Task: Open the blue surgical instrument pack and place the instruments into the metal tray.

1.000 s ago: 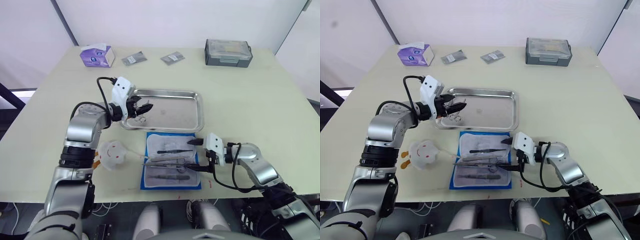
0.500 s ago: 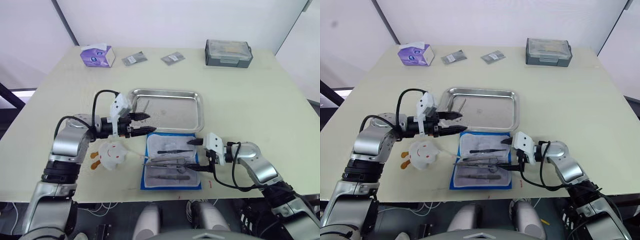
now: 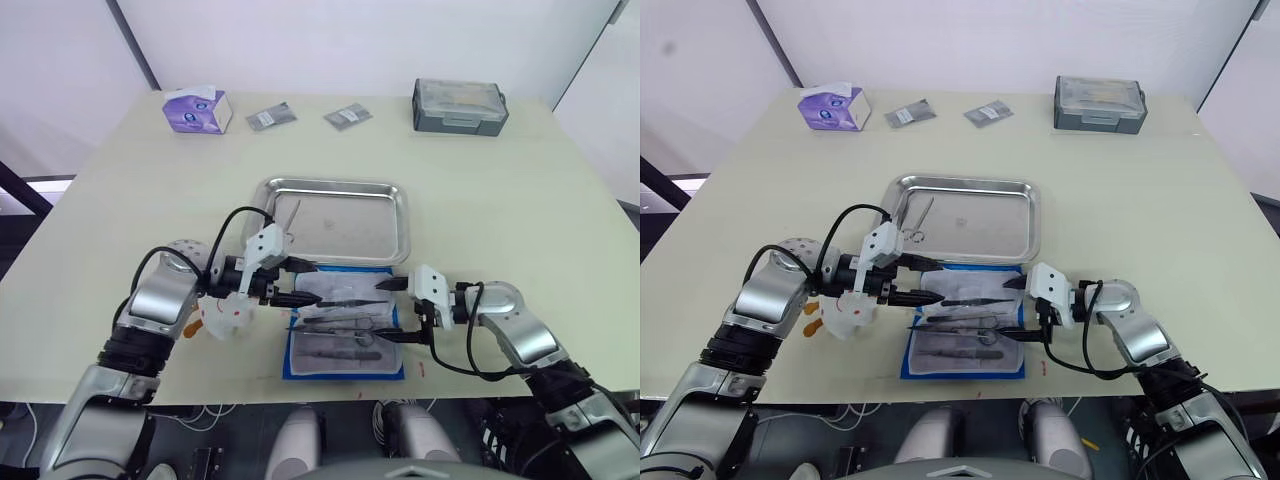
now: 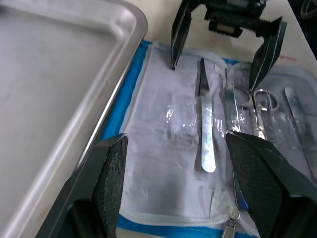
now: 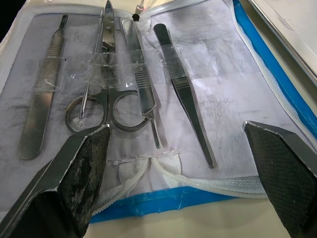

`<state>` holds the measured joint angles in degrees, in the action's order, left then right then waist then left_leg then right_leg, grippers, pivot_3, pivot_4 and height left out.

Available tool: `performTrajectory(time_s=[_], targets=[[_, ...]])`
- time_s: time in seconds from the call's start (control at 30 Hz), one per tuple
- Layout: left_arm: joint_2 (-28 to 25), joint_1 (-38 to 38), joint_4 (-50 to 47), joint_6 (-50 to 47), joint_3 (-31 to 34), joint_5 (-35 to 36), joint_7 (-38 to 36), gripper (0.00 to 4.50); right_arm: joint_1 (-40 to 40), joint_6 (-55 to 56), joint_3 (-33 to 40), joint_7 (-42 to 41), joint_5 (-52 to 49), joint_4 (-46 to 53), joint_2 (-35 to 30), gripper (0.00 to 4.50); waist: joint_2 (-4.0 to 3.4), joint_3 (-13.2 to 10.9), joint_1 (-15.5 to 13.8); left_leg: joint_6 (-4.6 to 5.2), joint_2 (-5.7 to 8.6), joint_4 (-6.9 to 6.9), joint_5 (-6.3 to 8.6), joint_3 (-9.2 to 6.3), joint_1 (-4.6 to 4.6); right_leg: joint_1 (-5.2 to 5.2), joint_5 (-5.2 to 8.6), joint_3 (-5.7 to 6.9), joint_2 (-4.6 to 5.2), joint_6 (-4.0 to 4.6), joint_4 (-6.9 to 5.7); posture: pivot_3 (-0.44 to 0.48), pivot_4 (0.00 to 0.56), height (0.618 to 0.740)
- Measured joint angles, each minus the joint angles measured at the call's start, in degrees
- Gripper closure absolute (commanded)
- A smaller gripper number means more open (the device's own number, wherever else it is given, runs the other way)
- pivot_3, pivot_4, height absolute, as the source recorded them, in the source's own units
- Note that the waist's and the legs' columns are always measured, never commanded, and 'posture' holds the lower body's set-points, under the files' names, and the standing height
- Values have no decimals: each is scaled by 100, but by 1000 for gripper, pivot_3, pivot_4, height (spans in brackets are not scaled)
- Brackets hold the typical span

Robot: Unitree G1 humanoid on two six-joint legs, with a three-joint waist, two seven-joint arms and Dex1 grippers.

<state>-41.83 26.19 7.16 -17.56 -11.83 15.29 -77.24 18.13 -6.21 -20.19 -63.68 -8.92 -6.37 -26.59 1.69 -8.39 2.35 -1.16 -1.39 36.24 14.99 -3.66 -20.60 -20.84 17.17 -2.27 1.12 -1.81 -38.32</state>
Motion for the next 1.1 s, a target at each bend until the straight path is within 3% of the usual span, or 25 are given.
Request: performTrajectory(time_s=[0.47, 0.93, 0.97, 1.03, 1.1], targets=[[453, 350, 938, 1111, -291, -628, -127, 1189, 31, 5, 0, -50, 0, -33, -4, 0, 16, 14, 1, 0, 1, 1, 0, 3, 0, 1, -1, 10, -1, -1, 0, 0, 150, 734], [554, 364, 1101, 1518, -427, -727, -429, 1189, 25, 5, 0, 5, 0, -33, -5, 0, 8, 24, 0, 1, 1, 1, 0, 5, 1, 3, 0, 11, -1, -2, 0, 0, 150, 734], [576, 363, 1108, 1518, -427, -725, -429, 1685, 25, 5, 0, 6, 0, -33, -5, 0, 6, 25, 0, 1, 1, 1, 0, 5, 1, 3, 0, 11, -1, -2, 0, 0, 150, 734], [598, 363, 1108, 1518, -434, -725, -430, 2133, 24, 5, 0, 7, 0, -32, -5, 0, 6, 25, 0, 1, 1, 1, 0, 5, 1, 3, 0, 11, -1, -2, 0, 0, 150, 734], [612, 362, 1109, 1519, -448, -725, -439, 2854, 24, 5, 0, 7, 0, -32, -5, 0, 6, 26, 1, 1, 1, 1, 0, 6, 1, 3, 0, 11, -1, -2, 0, 0, 150, 734]])
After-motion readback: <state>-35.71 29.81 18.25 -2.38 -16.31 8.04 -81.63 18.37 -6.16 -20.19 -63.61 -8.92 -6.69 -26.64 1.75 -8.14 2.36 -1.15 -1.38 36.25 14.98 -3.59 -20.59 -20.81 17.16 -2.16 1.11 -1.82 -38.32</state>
